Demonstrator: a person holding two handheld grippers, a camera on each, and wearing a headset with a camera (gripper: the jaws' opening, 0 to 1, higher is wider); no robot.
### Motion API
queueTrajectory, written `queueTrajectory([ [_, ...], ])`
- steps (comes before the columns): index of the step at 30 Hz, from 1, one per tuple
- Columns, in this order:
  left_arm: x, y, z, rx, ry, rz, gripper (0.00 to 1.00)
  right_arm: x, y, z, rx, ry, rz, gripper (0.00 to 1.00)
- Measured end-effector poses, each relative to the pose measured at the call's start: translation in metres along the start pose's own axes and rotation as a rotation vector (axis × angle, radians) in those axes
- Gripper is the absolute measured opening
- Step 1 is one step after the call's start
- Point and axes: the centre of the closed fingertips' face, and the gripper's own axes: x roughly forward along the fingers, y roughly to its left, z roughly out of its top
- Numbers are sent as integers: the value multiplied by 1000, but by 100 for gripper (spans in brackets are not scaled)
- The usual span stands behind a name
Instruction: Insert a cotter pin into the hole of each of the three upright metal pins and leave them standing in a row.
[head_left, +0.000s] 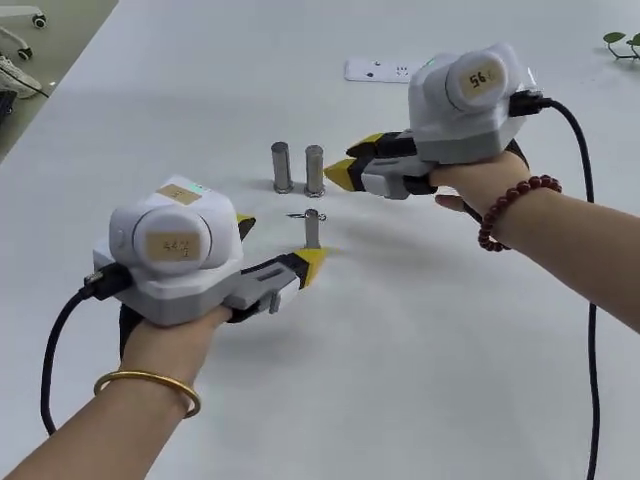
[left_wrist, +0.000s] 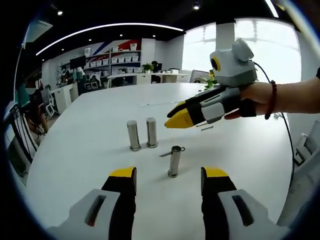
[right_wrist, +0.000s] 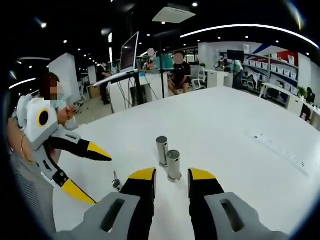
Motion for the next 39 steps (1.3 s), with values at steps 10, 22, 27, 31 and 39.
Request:
queueTrajectory([
  [10, -20, -9, 3, -19, -25, -34, 57, 23, -2, -5, 43, -8, 10, 22],
  [22, -23, -9, 9, -15, -49, -47, 69, 37, 2, -5, 102, -21, 12, 14],
  [27, -26, -10, 8, -1, -49, -60, 74, 40, 2, -6, 121, -25, 9, 11],
  [31, -27, -12, 10, -6, -67, -73, 77, 41, 3, -6, 127, -30, 10, 11],
  [39, -28, -13, 14, -27, -90, -91, 87, 39, 2, -4, 84, -36, 7, 9],
])
